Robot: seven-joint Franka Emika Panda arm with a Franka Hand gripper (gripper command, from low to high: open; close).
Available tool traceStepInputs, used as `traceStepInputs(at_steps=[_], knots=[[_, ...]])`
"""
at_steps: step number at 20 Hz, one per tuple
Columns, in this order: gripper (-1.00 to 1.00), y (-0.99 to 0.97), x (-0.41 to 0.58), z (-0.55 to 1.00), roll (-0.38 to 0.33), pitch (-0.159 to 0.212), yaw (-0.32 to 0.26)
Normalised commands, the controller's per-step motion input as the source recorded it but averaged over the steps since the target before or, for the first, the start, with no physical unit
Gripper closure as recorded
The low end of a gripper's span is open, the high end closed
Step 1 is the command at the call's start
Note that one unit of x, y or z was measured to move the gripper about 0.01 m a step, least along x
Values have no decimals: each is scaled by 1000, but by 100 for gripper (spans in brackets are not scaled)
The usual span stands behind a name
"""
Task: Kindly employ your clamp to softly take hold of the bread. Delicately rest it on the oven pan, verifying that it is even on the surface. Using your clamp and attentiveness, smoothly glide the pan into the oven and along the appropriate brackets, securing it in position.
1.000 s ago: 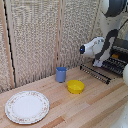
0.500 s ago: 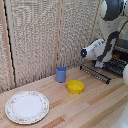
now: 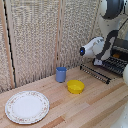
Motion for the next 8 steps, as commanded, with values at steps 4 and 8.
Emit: traceStepInputs(at_steps=[4, 8], knots=[[-100, 366, 528, -127, 4, 126, -18], [-100, 581, 215, -227, 31, 8, 2]])
